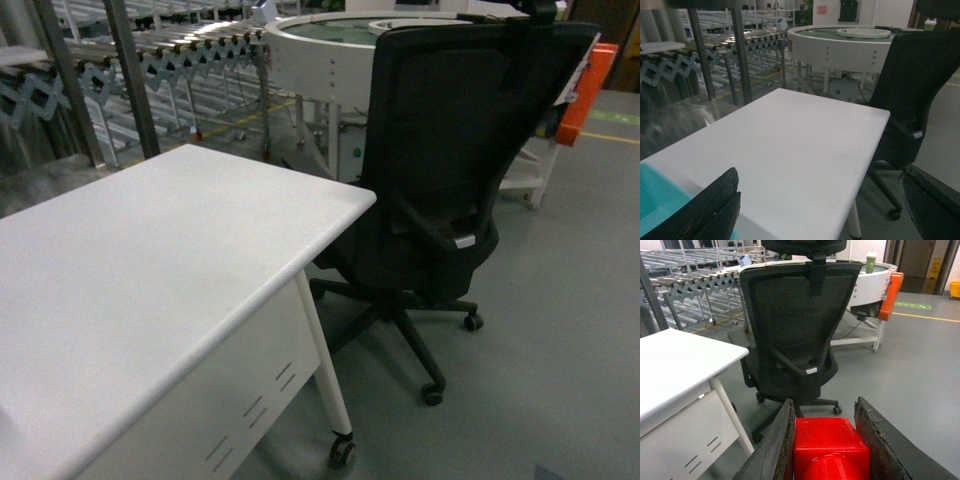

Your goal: Pick red block from blue box to shelf

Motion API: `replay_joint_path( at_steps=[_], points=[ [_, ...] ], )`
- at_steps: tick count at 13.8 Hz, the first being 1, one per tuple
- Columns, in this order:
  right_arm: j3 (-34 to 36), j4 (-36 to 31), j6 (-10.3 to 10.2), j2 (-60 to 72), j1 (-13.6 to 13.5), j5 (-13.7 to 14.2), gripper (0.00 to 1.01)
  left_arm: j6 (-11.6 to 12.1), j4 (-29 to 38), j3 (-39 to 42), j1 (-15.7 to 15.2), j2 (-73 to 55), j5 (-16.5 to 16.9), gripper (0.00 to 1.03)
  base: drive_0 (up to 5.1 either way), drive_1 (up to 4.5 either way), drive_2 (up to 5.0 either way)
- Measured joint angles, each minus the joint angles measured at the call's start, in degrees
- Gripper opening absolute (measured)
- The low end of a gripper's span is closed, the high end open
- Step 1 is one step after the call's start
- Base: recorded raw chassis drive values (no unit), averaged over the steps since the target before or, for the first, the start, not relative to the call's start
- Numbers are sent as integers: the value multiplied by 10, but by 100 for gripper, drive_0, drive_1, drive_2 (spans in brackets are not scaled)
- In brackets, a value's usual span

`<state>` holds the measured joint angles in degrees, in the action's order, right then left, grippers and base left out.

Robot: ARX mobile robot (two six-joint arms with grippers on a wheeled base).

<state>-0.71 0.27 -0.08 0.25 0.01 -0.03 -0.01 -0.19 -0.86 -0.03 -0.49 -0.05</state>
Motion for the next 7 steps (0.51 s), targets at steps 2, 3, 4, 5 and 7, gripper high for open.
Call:
replay_joint_path(
  at_steps=[2,3,4,5,7],
  points=[
    [0,0,0,0,0,0,29,0,0,0,0,0,0,98,-143,-143,-143],
    [0,0,0,0,0,0,29,0,0,0,0,0,0,98,-147,-147,-147],
    [0,0,0,0,0,0,29,0,0,0,0,0,0,98,-148,-148,-148],
    [0,0,0,0,0,0,29,0,0,0,0,0,0,98,-143,-143,-143],
    [0,0,0,0,0,0,29,0,0,0,0,0,0,98,-136,-136,-136]
  ],
)
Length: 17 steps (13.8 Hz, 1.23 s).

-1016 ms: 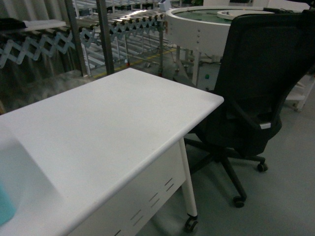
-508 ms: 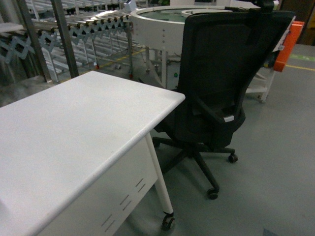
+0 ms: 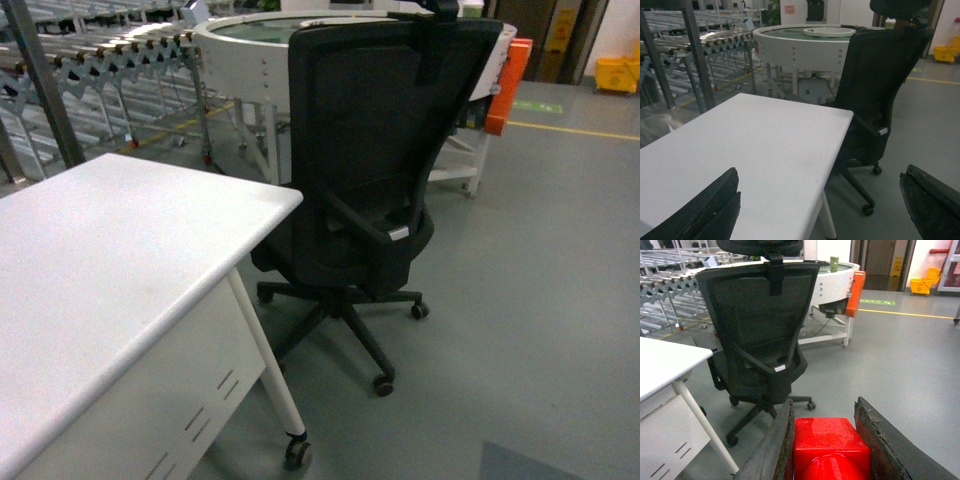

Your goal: Pick red block from blue box to shelf

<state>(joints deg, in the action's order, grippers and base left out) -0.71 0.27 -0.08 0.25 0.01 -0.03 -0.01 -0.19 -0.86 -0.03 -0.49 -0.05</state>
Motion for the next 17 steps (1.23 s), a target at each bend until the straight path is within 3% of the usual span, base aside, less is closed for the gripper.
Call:
replay_joint_path(
  at_steps=[17],
  points=[
    [0,0,0,0,0,0,29,0,0,0,0,0,0,98,-146,-146,-146]
  ],
)
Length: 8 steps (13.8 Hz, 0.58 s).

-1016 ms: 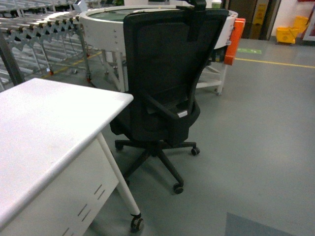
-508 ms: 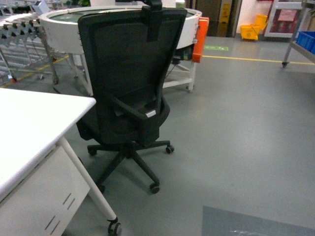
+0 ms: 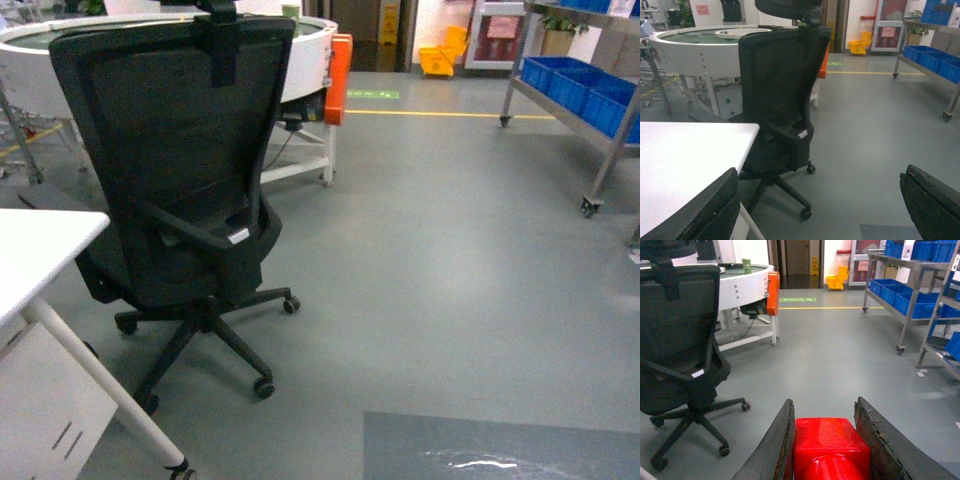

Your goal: Pick red block from blue box to shelf

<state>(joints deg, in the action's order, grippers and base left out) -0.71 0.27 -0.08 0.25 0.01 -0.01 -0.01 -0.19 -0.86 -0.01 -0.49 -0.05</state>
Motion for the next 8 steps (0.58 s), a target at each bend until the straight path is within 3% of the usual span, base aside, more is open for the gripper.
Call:
replay_joint_path(
  at_steps=[8],
  points=[
    [0,0,0,0,0,0,29,0,0,0,1,0,0,98,-151,-151,-151]
  ],
)
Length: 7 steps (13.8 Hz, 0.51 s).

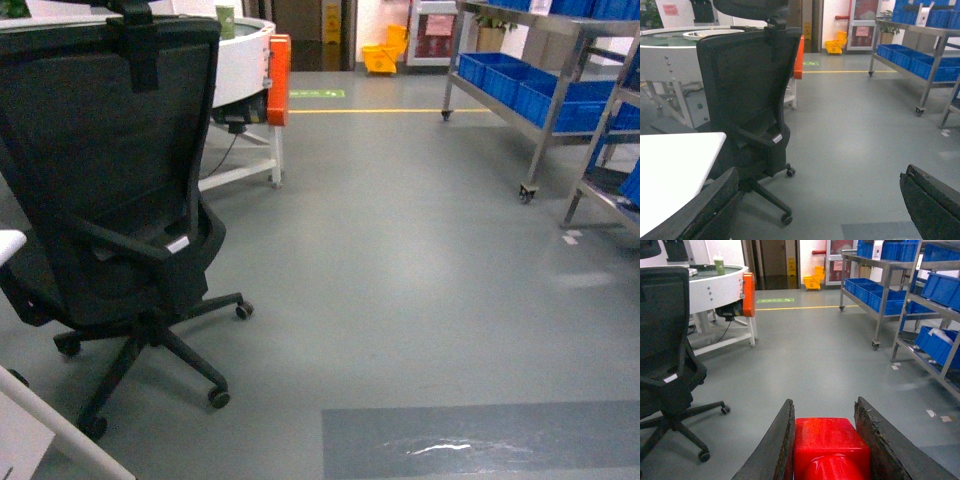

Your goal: Pick red block from blue box to shelf

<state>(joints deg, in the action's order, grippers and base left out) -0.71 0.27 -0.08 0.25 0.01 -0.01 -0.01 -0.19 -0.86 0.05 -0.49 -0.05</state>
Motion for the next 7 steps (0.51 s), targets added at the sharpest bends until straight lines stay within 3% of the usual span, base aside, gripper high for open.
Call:
replay_joint_path(
  at_steps=[7],
  points=[
    [0,1,0,0,0,0,29,0,-1,0,0,0,0,98,-152,-152,-152]
  ],
)
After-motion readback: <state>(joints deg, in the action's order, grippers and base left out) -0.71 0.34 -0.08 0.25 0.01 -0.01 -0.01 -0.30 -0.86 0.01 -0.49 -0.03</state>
